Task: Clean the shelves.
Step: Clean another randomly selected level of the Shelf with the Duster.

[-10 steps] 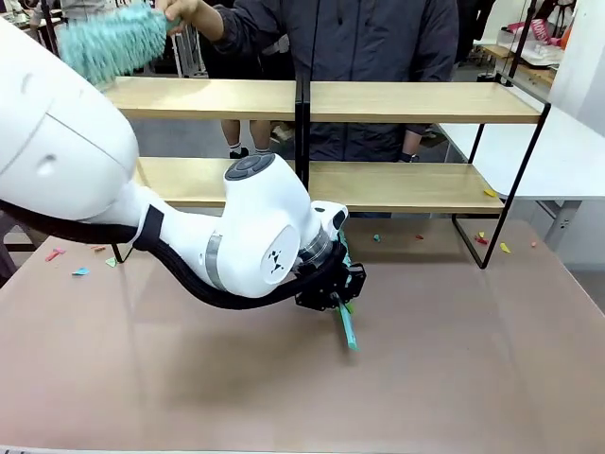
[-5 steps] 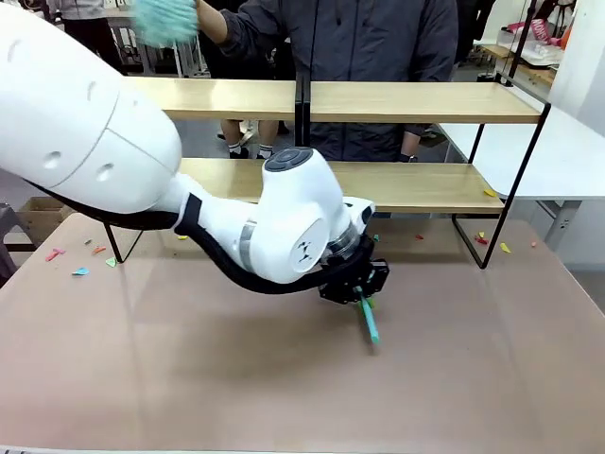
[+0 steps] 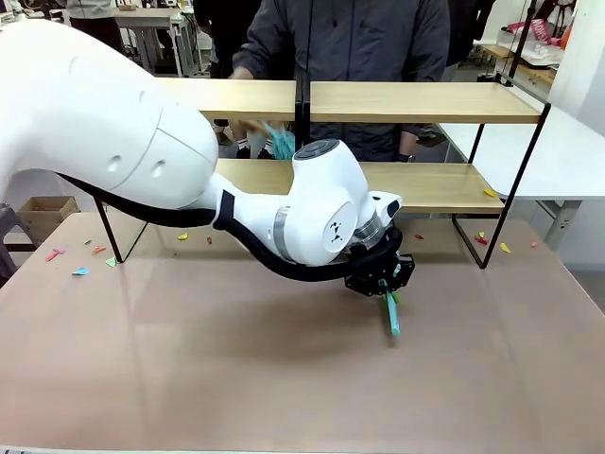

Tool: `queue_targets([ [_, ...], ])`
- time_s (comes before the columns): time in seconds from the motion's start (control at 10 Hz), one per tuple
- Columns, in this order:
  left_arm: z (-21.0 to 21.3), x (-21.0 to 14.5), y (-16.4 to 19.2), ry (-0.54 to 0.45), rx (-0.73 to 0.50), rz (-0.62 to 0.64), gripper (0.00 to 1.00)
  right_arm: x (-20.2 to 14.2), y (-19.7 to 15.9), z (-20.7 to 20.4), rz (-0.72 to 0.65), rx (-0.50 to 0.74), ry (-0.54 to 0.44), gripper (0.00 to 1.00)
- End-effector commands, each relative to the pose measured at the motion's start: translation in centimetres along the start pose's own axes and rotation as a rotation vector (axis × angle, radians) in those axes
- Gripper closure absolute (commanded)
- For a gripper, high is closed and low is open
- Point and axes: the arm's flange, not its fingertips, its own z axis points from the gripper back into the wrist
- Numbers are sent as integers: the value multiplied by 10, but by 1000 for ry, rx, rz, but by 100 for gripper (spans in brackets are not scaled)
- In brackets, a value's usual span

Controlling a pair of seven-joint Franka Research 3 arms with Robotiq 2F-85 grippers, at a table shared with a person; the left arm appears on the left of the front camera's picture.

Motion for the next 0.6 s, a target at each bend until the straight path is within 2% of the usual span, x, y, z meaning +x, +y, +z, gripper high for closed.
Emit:
queue_targets([
  [0.0, -4, 20, -18, 21, 4, -55, 88, 1, 0, 0, 2, 10, -4, 0],
  [0.1, -4, 25, -25, 30, -3, -80, 88, 1, 0, 0, 2, 10, -4, 0],
  [0.2, -5, 27, -34, 106, -31, -126, 88, 1, 0, 0, 2, 10, -4, 0],
  [0.4, -9, 23, -43, 176, -21, -215, 88, 1, 0, 0, 2, 10, -4, 0],
  [0.5, -7, 21, -44, 210, -63, -250, 88, 1, 0, 0, 2, 10, -4, 0],
])
